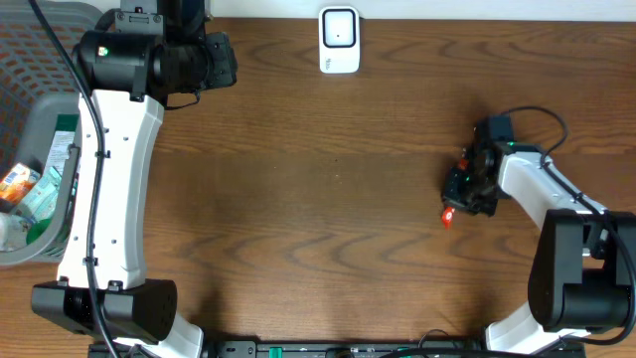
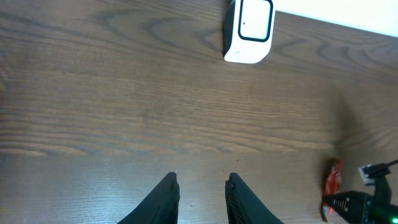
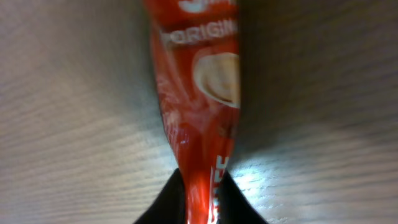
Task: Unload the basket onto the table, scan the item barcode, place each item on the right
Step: 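Raise the stick with the right gripper toward the scanner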
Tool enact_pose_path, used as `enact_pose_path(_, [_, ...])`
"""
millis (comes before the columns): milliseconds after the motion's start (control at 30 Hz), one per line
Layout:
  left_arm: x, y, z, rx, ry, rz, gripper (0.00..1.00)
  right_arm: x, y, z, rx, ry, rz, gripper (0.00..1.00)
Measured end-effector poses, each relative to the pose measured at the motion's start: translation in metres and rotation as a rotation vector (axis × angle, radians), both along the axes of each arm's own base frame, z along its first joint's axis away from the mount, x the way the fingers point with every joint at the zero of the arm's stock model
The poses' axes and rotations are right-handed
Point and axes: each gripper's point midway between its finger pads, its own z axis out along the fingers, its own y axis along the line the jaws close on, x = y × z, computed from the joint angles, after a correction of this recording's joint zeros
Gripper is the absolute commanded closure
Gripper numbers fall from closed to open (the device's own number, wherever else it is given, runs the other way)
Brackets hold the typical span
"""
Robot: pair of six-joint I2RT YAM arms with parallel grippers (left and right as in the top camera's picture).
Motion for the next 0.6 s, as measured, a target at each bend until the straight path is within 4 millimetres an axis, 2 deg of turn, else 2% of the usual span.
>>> enact_pose_path(200, [-0.001, 0.000, -0.001, 0.000, 0.006, 0.000, 0.73, -0.003, 0.005, 0.003, 0.032, 0.007, 0.031, 0.99])
enact_pose_path(300, [-0.005, 0.000, -0.004, 0.002, 0.027, 0.000, 0.73, 0.000, 0.029, 0.019, 0.177, -0.005, 0.123, 0.99])
enact_pose_path(367, [-0.008, 0.000, -0.006, 0.001, 0.041, -0.002, 0.73, 0.013, 0.052, 0.042, 0.338, -0.078, 0.212, 0.99])
enact_pose_path(467, [-0.012, -0.004, -0.006, -0.019, 0.055, -0.017, 0.73, 0.034, 0.089, 0.100, 0.651, -0.272, 0.379, 0.99])
enact_pose_path(567, [-0.013, -0.011, -0.004, -0.054, 0.056, -0.048, 0.72, 0.038, 0.109, 0.149, 0.879, -0.439, 0.486, 0.99])
enact_pose_path(600, [-0.014, -0.014, -0.003, -0.065, 0.053, -0.067, 0.66, 0.037, 0.114, 0.164, 0.949, -0.492, 0.515, 0.99])
